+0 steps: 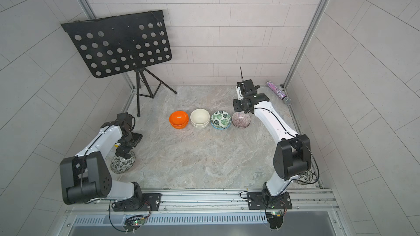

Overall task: Stack the bowls
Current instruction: Pick up the bowl from the corner of the board.

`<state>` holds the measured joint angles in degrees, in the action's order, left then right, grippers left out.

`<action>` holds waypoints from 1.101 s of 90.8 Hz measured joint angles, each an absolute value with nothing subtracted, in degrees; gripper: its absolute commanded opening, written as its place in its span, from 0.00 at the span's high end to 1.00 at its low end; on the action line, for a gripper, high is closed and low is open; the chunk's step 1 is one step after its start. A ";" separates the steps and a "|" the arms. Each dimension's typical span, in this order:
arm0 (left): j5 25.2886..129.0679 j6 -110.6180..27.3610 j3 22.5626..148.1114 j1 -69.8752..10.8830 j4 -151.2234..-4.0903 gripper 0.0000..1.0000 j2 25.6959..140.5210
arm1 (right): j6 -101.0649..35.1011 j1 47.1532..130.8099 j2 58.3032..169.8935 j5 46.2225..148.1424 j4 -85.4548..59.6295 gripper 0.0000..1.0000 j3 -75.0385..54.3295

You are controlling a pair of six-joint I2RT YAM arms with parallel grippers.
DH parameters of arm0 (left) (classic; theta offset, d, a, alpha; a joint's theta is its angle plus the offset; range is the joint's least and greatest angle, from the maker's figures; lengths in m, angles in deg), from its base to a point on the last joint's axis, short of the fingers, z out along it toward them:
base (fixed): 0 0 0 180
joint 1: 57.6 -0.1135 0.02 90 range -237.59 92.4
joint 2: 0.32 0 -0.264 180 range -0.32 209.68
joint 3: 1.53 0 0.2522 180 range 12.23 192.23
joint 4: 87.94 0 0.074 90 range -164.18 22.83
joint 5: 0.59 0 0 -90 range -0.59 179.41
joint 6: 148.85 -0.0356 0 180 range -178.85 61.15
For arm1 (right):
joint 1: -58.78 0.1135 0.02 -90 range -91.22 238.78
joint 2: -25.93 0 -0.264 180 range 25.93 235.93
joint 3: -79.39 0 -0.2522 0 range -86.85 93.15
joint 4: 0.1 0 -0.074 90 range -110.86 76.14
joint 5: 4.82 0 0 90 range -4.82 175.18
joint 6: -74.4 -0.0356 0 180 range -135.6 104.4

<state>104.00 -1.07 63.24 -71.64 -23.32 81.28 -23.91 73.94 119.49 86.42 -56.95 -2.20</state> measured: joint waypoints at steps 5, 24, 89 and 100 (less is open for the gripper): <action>103.80 -0.72 62.62 -71.75 -23.46 0.15 81.83 | -23.89 73.94 119.49 86.40 -56.93 0.56 -2.44; 102.49 -0.26 61.16 -71.90 -24.64 0.40 82.75 | -23.89 73.94 119.49 86.22 -56.71 0.56 -3.38; 99.95 -2.18 61.60 -69.87 -24.33 1.00 80.08 | -23.96 73.89 119.49 86.05 -55.80 0.57 -5.66; 99.67 -4.48 66.45 -63.84 -25.27 1.00 78.66 | -24.20 73.57 119.49 87.01 -55.32 0.57 -5.66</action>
